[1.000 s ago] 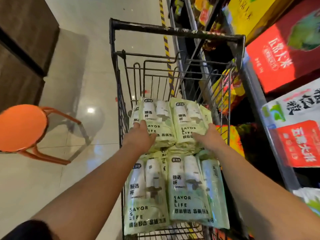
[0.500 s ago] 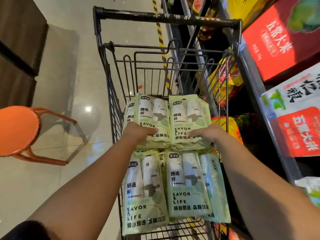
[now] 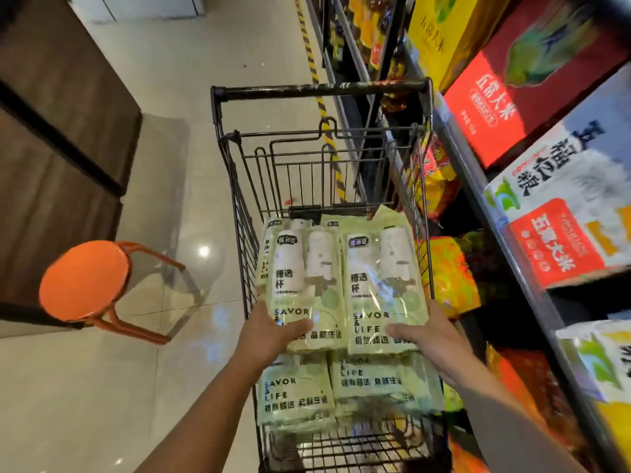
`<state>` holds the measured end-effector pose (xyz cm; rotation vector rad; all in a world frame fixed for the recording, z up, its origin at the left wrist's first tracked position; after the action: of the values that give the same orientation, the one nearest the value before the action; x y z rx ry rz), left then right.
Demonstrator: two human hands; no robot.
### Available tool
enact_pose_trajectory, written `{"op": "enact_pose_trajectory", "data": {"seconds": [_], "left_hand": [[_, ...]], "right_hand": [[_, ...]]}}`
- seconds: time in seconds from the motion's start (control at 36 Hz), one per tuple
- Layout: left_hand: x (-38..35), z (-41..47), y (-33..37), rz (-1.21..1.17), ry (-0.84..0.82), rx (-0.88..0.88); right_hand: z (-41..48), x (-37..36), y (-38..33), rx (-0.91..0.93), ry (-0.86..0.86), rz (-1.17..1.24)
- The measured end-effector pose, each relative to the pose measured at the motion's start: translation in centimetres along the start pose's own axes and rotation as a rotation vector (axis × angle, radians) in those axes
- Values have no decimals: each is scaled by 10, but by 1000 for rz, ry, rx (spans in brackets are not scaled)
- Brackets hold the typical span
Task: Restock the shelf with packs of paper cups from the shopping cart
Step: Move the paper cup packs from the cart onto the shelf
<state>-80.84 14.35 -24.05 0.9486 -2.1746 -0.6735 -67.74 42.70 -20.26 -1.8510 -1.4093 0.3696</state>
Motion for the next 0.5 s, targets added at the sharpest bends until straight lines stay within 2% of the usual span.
{"op": "enact_pose_trajectory", "data": {"seconds": [0.19,0.5], "left_hand": [[6,-109,47,-81,136,-169],[-4,-205,83,-140,247,-381]], "right_hand": [[-60,21,-14,202,-82,90],[-130,82,-43,478,-105,267]]}}
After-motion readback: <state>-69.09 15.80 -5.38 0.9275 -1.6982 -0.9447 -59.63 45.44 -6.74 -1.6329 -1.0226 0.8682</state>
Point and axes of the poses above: each hand's wrist, its own z-axis towards the middle knuckle, its own x-axis out of the back of the hand, y = z × x, the point moved 8 cm from there along z, towards the middle knuckle, and after that the axes turned 1 degree about x, right-handed, at the moved point
